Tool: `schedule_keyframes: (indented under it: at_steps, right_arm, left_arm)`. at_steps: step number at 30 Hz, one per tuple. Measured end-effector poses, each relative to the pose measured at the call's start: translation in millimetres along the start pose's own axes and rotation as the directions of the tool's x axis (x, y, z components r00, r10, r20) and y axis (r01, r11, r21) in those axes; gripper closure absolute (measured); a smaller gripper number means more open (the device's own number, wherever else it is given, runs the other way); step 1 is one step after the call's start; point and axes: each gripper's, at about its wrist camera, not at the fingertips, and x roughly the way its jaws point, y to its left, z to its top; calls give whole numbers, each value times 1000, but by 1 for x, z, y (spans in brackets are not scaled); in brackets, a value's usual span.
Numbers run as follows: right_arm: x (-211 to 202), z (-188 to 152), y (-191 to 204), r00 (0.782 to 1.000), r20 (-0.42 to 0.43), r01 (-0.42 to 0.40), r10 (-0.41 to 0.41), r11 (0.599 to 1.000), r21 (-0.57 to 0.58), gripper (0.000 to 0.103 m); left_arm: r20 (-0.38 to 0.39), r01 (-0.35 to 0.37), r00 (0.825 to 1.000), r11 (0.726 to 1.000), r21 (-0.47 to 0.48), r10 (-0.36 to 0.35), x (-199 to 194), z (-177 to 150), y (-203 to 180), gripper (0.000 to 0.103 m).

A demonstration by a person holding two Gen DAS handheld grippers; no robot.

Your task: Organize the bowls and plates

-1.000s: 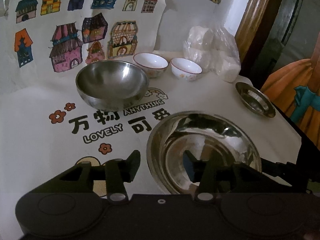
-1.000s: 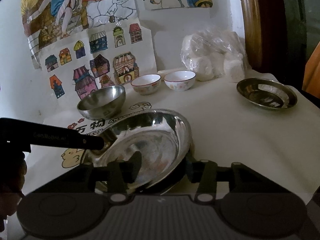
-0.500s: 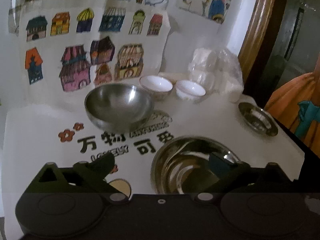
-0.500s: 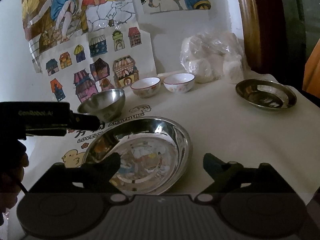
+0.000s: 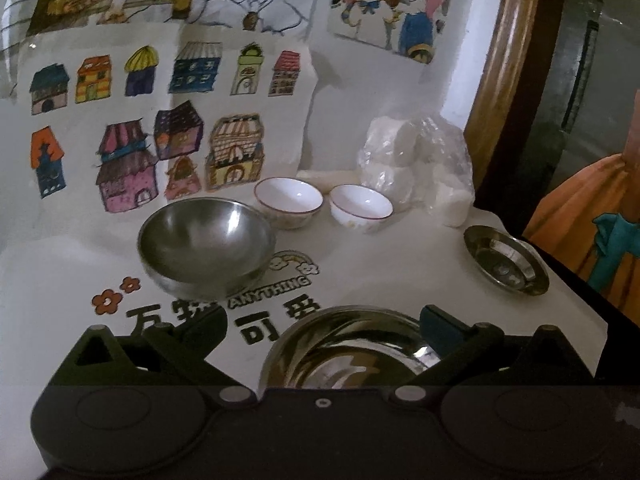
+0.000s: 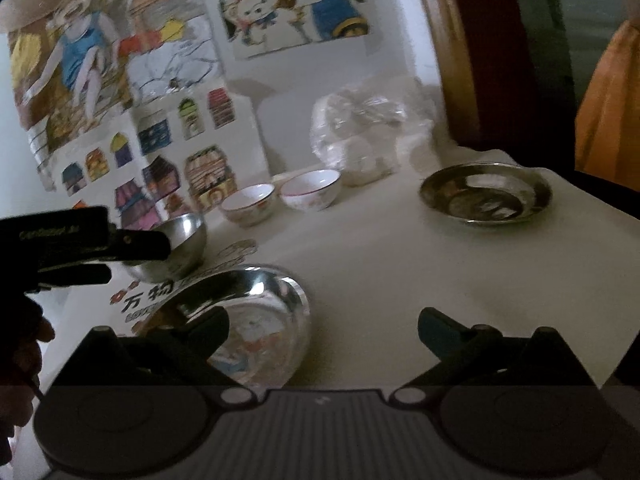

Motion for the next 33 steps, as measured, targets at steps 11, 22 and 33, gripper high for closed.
schedule_keyframes:
  at_steps: [11,22,33]
  right_arm:
    - [1,12,-50,996,48,73,-73,997,-2,0]
    - [14,36,-113,988,81,131,-132,991,12,0]
    - [44,61,-161,975,103,194,-194,981,11,0]
  left_arm:
    - [-48,9,999,998,60,-6,31,15,-37,1]
    - [-105,31,994,995,99,-20,88,39,-89,1]
    - [-168,22,986,988,151,3,147,55,-128,1]
